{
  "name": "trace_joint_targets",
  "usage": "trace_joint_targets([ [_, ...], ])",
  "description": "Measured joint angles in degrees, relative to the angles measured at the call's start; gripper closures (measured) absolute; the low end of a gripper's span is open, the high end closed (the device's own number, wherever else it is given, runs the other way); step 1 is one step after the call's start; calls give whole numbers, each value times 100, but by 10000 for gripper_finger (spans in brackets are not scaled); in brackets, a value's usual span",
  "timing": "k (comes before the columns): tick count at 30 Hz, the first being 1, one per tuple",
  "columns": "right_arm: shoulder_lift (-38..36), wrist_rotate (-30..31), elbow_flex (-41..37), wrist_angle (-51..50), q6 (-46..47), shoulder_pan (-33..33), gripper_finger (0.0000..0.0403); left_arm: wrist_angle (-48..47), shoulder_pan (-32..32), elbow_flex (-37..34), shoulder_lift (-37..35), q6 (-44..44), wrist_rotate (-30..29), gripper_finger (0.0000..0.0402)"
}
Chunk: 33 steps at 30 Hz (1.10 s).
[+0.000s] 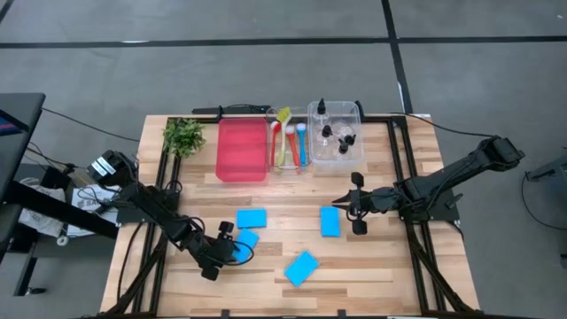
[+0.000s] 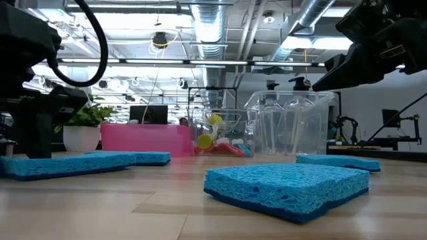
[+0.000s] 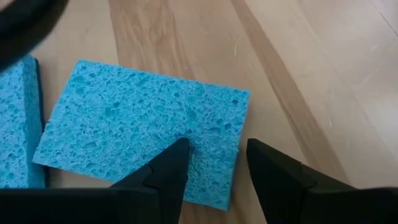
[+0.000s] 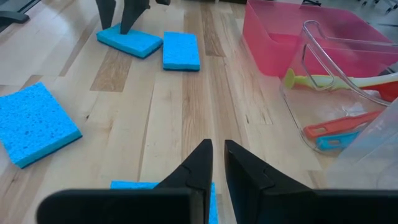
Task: Pick & Place Kitchen Sink Supplies
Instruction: Put the bottom left blue sponge into the red bin
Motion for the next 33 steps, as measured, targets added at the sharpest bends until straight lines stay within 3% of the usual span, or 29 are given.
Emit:
trace_joint_targets([
  [5, 0, 0, 0, 0, -1, 0, 370, -89, 2, -25, -285, -21, 87, 260],
  [19, 0, -3, 0, -11, -1, 0, 374, 12, 2, -40, -553, -85, 415, 391],
  [33, 0, -20, 0, -7, 0, 0, 379, 547, 29, -24, -567, -232, 789, 396],
])
